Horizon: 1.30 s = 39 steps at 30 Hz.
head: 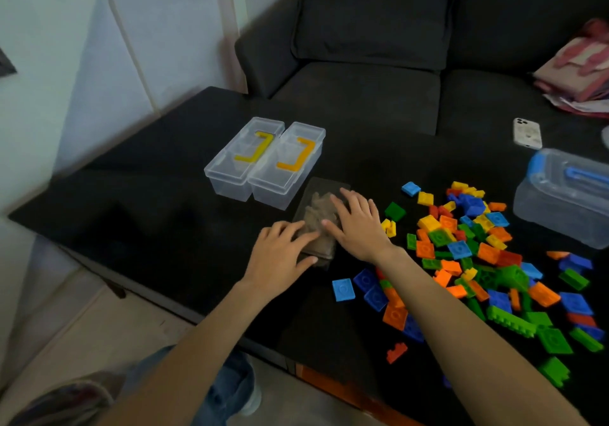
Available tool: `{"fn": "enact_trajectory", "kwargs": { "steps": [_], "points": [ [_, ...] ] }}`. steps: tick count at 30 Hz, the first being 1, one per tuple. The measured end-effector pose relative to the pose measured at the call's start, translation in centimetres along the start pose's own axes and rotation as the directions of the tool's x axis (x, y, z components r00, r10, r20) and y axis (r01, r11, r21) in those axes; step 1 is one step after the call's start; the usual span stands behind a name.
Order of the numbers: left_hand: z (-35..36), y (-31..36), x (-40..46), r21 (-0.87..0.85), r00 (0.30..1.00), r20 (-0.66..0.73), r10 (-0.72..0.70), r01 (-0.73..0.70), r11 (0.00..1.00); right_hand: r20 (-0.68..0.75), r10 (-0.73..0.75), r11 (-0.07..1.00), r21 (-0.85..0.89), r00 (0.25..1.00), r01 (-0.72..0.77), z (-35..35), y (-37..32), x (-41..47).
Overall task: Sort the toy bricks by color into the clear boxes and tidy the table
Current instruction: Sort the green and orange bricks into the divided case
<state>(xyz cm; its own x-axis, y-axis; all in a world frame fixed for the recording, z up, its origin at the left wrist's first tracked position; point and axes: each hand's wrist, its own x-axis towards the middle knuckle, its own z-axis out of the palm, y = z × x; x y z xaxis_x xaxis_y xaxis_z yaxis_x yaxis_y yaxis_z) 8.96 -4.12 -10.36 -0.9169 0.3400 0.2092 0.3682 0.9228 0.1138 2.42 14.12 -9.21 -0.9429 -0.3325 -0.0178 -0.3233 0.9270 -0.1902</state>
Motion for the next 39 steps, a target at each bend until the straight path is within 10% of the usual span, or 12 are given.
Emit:
{"fn": "enact_trajectory", "kwargs": {
  "steps": [12, 15, 21, 25, 33, 39],
  "points": [
    [-0.5, -6.5, 8.5, -0.045, 0.984, -0.086, -0.159, 0.155, 0.987, -0.127, 0.152, 0.961, -0.213, 0.98, -0.177, -1.3, 2.8, 4.3],
    [-0.1, -7.8, 8.4, 0.054, 0.987, 0.035, -0.159, 0.157, 0.986, -0.167, 0.105, 0.987, -0.103, 0.98, -0.123, -1.0, 1.9, 4.4],
    [0.0, -6.8, 4.0, -0.002, 0.985, -0.152, -0.08, 0.081, 0.997, -0.026, 0.23, 0.973, -0.015, 0.973, -0.231, -0.2, 1.7, 5.2],
    [-0.9, -5.7, 1.2, -0.209, 0.965, -0.15, -0.216, 0.182, 0.961, -0.218, 0.185, 0.946, 0.305, 0.958, -0.113, -0.1, -0.9, 2.7],
    [-4.5, -3.4, -2.3, -0.695, 0.85, 0.325, -0.416, 0.512, 0.504, -0.008, 0.015, 0.775, 0.632, 1.0, -0.007, 0.7, -8.5, -4.2],
    [-2.6, -2.1, -6.9, -0.766, 0.732, 0.516, -0.444, 0.627, 0.143, -0.058, 0.093, 0.846, 0.531, 0.994, -0.048, 1.6, -9.0, -9.0]
  ]
}}
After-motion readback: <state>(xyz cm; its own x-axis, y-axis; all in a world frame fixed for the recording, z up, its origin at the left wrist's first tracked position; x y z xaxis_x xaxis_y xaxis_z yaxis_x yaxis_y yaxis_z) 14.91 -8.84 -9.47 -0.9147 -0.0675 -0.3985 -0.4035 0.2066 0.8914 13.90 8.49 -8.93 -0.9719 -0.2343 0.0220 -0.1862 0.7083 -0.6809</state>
